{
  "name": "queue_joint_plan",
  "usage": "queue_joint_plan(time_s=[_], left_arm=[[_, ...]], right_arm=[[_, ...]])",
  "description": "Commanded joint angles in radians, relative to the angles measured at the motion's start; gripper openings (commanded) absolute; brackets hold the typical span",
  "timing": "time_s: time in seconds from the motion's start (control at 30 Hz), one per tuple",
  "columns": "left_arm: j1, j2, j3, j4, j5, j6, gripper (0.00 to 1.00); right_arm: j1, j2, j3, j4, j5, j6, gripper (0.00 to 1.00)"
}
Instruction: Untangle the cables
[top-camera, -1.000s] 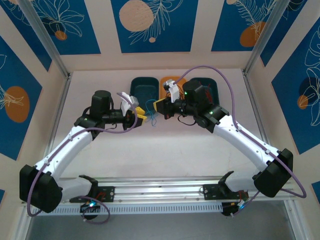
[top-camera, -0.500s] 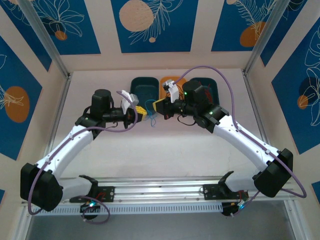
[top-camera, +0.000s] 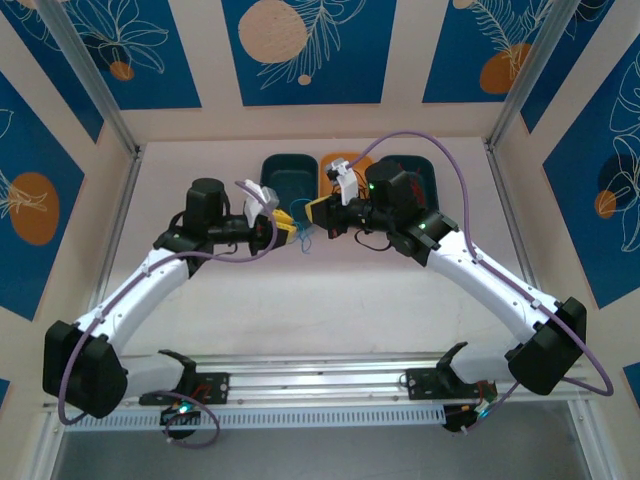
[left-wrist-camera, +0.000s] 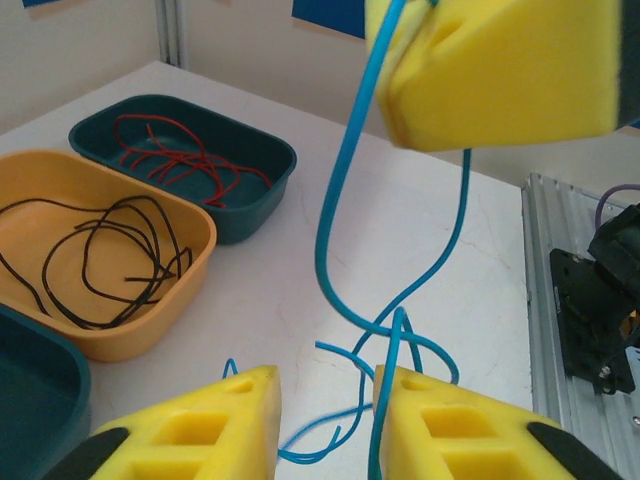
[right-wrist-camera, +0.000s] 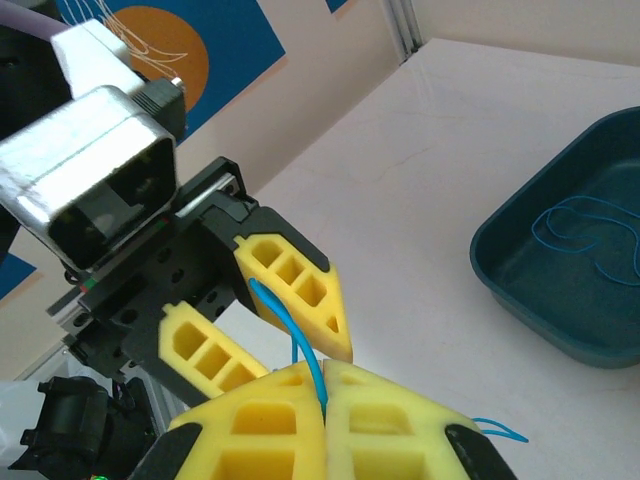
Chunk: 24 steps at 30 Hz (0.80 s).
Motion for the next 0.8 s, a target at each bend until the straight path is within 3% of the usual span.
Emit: queue_joint_plan(time_s=[0.0,0.1,0.17,0.43,0.77], left_arm=[[-0.01,0.006,-0.001,0.005,0.025,0.006,0.23],[-0.011,0.005,-0.002,-0.006,0.019,0.006,0.06],[-0.01,-0.009,-0.013,0.006,0.005,-0.003,0.03],[-0.01,-0.171,-0.12,0.112,-0.128,-0.062,0.0],[-0.007,-0.401,-0.3,0.269,-0.498,-0.221,0.0]], right_arm=[[0.005,-0.023,0.015,0.025,-0.01,0.015,0.0],[0.006,-0.027,0.015,0.026,0.005,0.01,0.0],[0.004,-0.028,0.015,0.017,0.039,0.008,0.0],[-0.048,-0.021,0.029,-0.108,0.335,0.105,0.0],[-0.186,-0.092,-0.031,-0.179,0.398,0.236,0.0]])
